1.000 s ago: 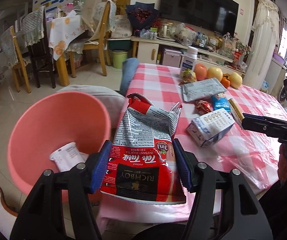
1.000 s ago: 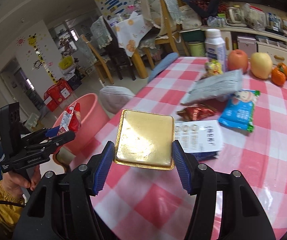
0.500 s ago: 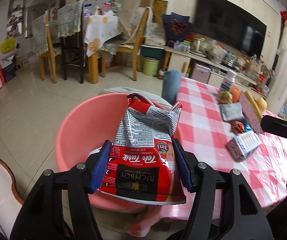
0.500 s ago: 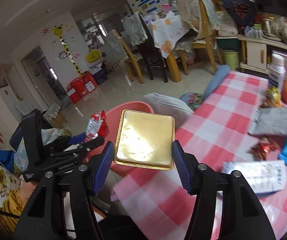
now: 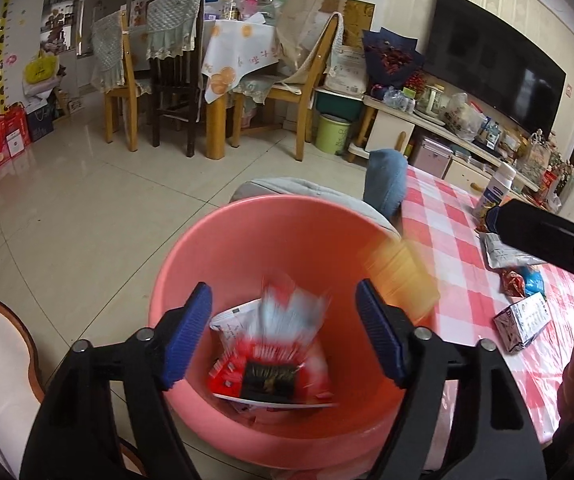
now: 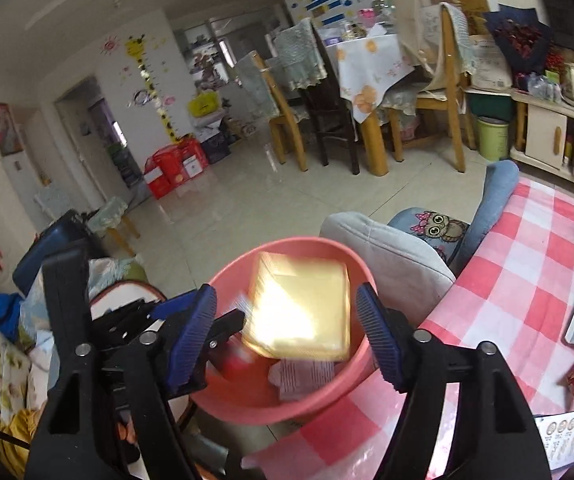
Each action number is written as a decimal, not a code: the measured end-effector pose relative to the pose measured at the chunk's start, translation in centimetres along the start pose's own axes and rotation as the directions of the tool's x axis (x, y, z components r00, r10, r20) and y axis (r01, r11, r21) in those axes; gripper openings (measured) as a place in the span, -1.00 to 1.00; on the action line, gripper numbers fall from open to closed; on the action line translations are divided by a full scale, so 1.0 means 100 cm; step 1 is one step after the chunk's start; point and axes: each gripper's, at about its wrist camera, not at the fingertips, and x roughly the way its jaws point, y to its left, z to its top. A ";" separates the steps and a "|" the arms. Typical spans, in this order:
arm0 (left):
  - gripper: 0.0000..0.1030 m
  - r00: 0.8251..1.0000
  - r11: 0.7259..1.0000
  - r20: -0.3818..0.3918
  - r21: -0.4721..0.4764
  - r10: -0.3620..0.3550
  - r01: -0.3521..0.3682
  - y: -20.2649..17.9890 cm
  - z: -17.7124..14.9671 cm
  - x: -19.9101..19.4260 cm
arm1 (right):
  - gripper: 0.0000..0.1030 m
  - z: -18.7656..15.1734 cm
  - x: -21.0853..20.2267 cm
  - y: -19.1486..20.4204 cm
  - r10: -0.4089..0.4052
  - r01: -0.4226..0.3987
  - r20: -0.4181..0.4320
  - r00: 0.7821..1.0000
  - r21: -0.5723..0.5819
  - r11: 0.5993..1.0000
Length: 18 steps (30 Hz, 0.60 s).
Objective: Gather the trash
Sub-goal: 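Open both tools over the pink bucket to drop the items, then move both open tools back over the table toward the packages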
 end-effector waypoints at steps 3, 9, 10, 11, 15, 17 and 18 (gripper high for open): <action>0.67 1.000 1.000 0.023 0.023 0.019 -0.019 -0.001 -0.004 -0.004 | 0.63 -0.009 -0.010 -0.015 -0.047 0.047 0.029 0.998 0.017 0.999; 0.71 0.998 0.999 0.047 0.008 0.043 -0.043 0.003 -0.014 -0.014 | 0.68 -0.026 -0.027 -0.040 -0.115 0.113 0.028 0.993 0.062 0.992; 0.71 0.998 0.999 0.053 -0.001 0.037 -0.037 0.004 -0.016 -0.016 | 0.69 -0.028 -0.030 -0.043 -0.123 0.121 0.027 0.992 0.068 0.990; 0.71 0.998 1.000 0.062 -0.007 0.028 -0.028 0.004 -0.018 -0.020 | 0.69 -0.031 -0.033 -0.047 -0.130 0.127 0.027 0.991 0.073 0.989; 0.71 0.997 0.999 0.077 0.030 0.008 -0.011 -0.005 -0.022 -0.027 | 0.76 -0.046 -0.049 -0.055 -0.158 0.156 0.023 0.987 0.082 0.984; 0.72 0.998 0.996 0.058 0.079 -0.039 0.035 -0.014 -0.023 -0.029 | 0.82 -0.051 -0.054 -0.056 -0.180 0.178 0.025 0.983 0.073 0.981; 0.72 0.998 0.995 0.048 0.090 -0.052 0.047 -0.018 -0.023 -0.029 | 0.83 -0.055 -0.059 -0.056 -0.194 0.191 0.030 0.981 0.064 0.979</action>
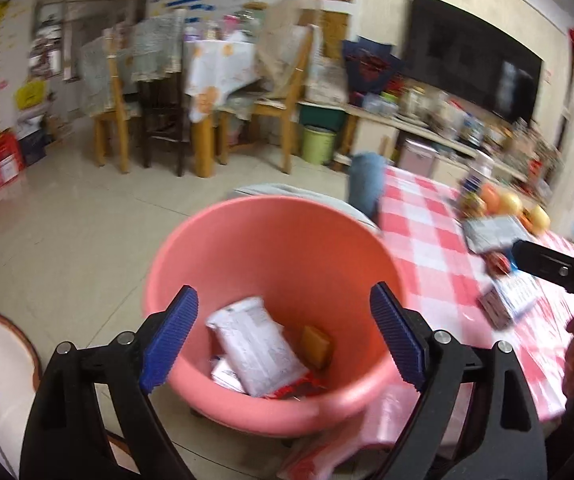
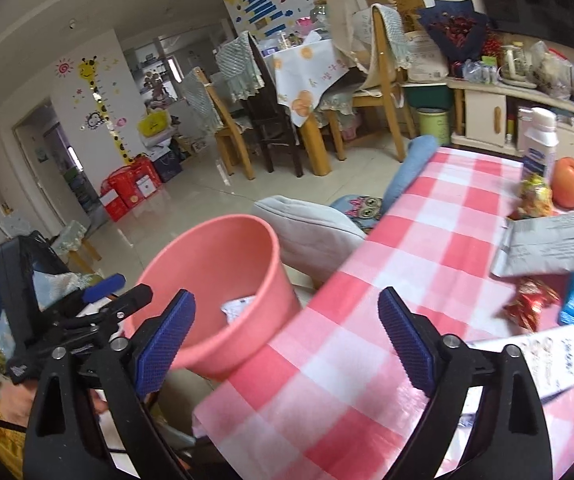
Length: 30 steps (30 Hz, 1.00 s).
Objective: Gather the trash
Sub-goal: 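Move both open tools back over the table toward the packages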
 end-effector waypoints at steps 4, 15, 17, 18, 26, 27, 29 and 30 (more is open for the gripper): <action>0.72 1.000 1.000 -0.004 0.028 -0.004 0.004 -0.018 0.000 -0.005 | 0.85 -0.011 -0.015 -0.005 -0.046 0.046 0.010 0.999 -0.039 0.998; 0.72 0.999 0.998 -0.015 0.040 -0.043 0.043 -0.059 -0.001 -0.022 | 0.90 -0.036 -0.050 -0.024 -0.148 0.148 0.010 0.989 -0.067 0.987; 0.72 0.998 0.996 -0.018 0.063 -0.056 0.057 -0.068 -0.002 -0.025 | 0.90 -0.040 -0.055 -0.030 -0.163 0.163 0.008 0.987 -0.055 0.985; 0.72 0.998 0.995 -0.015 0.074 -0.065 0.066 -0.074 -0.002 -0.027 | 0.90 -0.041 -0.057 -0.033 -0.165 0.165 0.008 0.986 -0.049 0.985; 0.72 0.992 0.984 -0.029 0.128 -0.123 0.125 -0.109 -0.004 -0.038 | 0.90 -0.048 -0.076 -0.049 -0.205 0.206 0.017 0.979 -0.030 0.978; 0.72 0.991 0.982 -0.034 0.135 -0.132 0.135 -0.114 -0.004 -0.039 | 0.90 -0.049 -0.078 -0.052 -0.213 0.213 0.019 0.977 -0.028 0.977; 0.72 0.988 0.978 -0.043 0.144 -0.148 0.152 -0.121 -0.005 -0.040 | 0.90 -0.050 -0.082 -0.056 -0.227 0.228 0.022 0.974 -0.028 0.973; 0.72 0.987 0.976 -0.045 0.147 -0.154 0.159 -0.125 -0.004 -0.042 | 0.91 -0.050 -0.084 -0.058 -0.233 0.234 0.025 0.972 -0.029 0.972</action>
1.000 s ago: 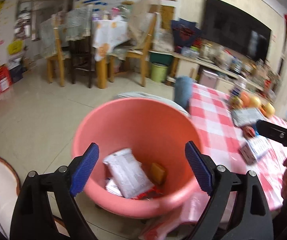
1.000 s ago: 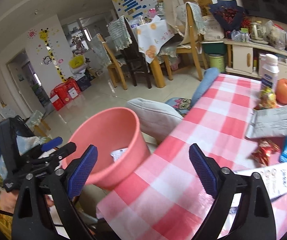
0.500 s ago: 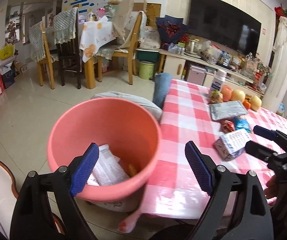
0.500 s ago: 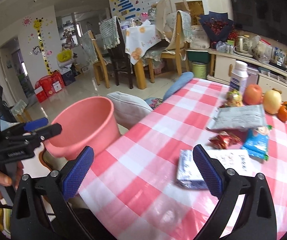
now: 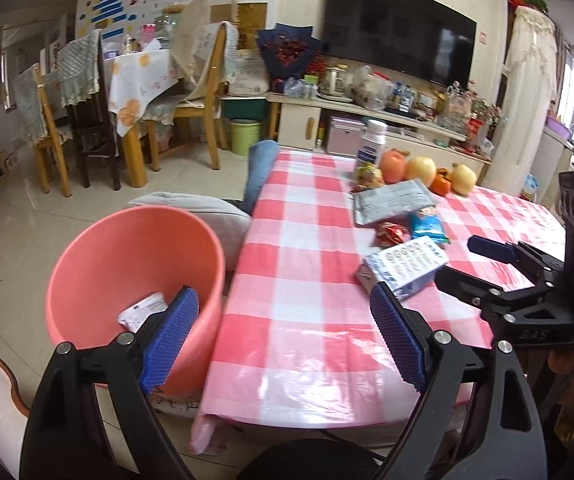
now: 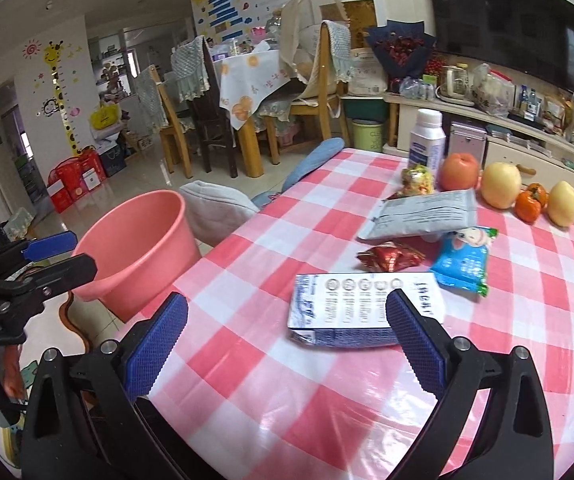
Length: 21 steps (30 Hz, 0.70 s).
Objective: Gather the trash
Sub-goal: 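Move both open tools back over the table toward the packages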
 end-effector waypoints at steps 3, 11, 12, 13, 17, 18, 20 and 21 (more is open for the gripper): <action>0.72 1.000 1.000 -0.012 -0.004 -0.015 0.015 -0.007 0.001 0.000 | 0.91 -0.001 -0.006 -0.009 -0.021 0.021 0.015 1.000 0.005 1.000; 0.72 0.998 0.998 -0.039 0.029 -0.046 0.047 -0.032 0.000 -0.001 | 0.90 -0.001 -0.020 -0.035 -0.037 0.036 0.027 0.999 0.038 0.999; 0.71 0.998 0.998 -0.039 0.038 -0.047 0.049 -0.035 0.000 -0.001 | 0.91 -0.001 -0.022 -0.038 -0.040 0.039 0.027 0.999 0.042 0.998; 0.72 0.998 0.998 -0.038 0.050 -0.048 0.049 -0.038 0.000 -0.002 | 0.91 -0.002 -0.024 -0.042 -0.041 0.040 0.027 0.999 0.050 0.998; 0.72 0.996 0.993 -0.044 0.082 -0.078 0.081 -0.054 0.000 -0.003 | 0.90 -0.002 -0.029 -0.055 -0.055 0.053 0.026 0.998 0.075 0.996; 0.71 0.995 0.992 -0.047 0.085 -0.084 0.088 -0.056 0.000 -0.003 | 0.91 -0.002 -0.031 -0.059 -0.054 0.052 0.027 0.998 0.078 0.996; 0.72 0.994 0.990 -0.055 0.097 -0.097 0.102 -0.063 -0.001 -0.002 | 0.91 -0.004 -0.035 -0.066 -0.061 0.059 0.029 0.998 0.082 0.995; 0.71 0.993 0.989 -0.057 0.102 -0.101 0.107 -0.066 -0.001 -0.001 | 0.91 -0.005 -0.036 -0.070 -0.067 0.064 0.030 0.997 0.086 0.994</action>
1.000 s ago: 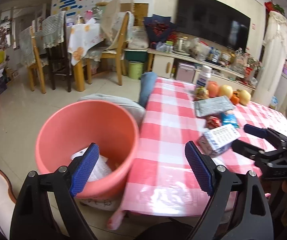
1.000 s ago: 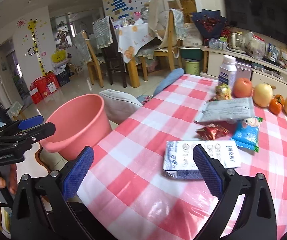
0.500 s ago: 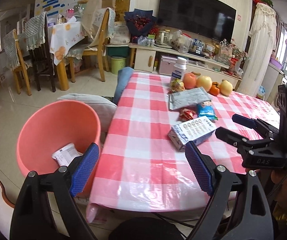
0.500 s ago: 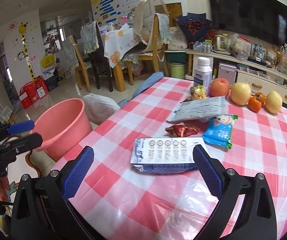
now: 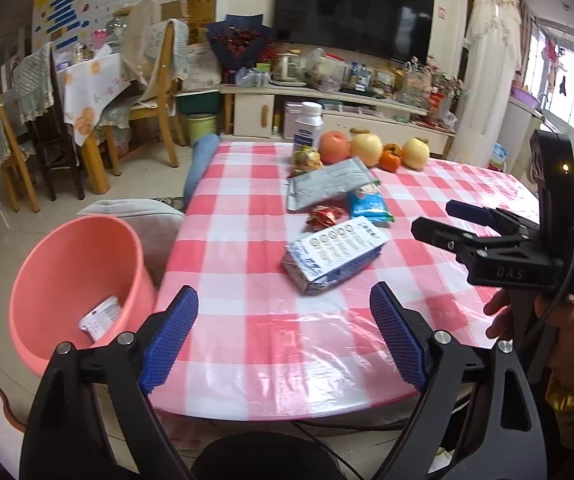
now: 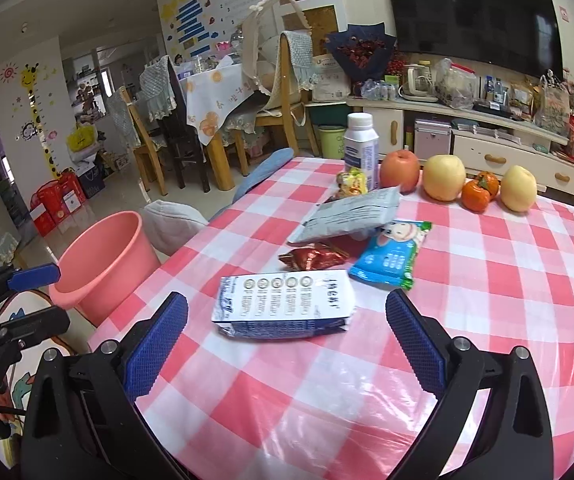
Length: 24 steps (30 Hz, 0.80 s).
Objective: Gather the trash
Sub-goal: 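Move both open tools back over the table toward the packages, then grasp the small red candy packet with left tool while right tool grasps blue cartoon wipes pack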
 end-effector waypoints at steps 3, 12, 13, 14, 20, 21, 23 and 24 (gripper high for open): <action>0.72 1.000 1.000 -0.014 0.015 -0.009 0.009 -0.007 0.000 0.004 | 0.91 -0.001 -0.004 -0.013 0.002 -0.002 0.004 1.000 0.018 1.000; 0.71 0.999 0.997 -0.045 0.073 -0.022 0.026 -0.027 0.005 0.020 | 0.91 -0.001 -0.016 -0.047 0.009 -0.009 0.011 1.000 0.038 0.999; 0.71 0.999 0.996 -0.048 0.079 -0.024 0.028 -0.029 0.006 0.023 | 0.91 -0.001 -0.017 -0.051 0.009 -0.010 0.013 1.000 0.043 0.999; 0.72 0.998 0.996 -0.051 0.085 -0.025 0.029 -0.031 0.008 0.024 | 0.91 -0.001 -0.018 -0.056 0.010 -0.011 0.014 1.000 0.049 0.999; 0.72 0.997 0.994 -0.064 0.103 -0.037 0.043 -0.042 0.024 0.042 | 0.90 -0.003 -0.016 -0.080 0.020 -0.020 0.001 1.000 0.102 0.995; 0.72 0.997 0.994 -0.067 0.099 -0.046 0.053 -0.044 0.030 0.047 | 0.90 -0.004 -0.015 -0.085 0.021 -0.021 -0.001 1.000 0.117 0.993; 0.72 0.995 0.994 -0.073 0.083 -0.069 0.075 -0.046 0.038 0.055 | 0.91 -0.004 -0.011 -0.096 0.030 -0.028 -0.008 1.000 0.149 0.988; 0.72 0.993 0.994 -0.078 0.064 -0.087 0.092 -0.045 0.042 0.060 | 0.90 -0.005 -0.009 -0.100 0.037 -0.034 -0.012 0.999 0.166 0.986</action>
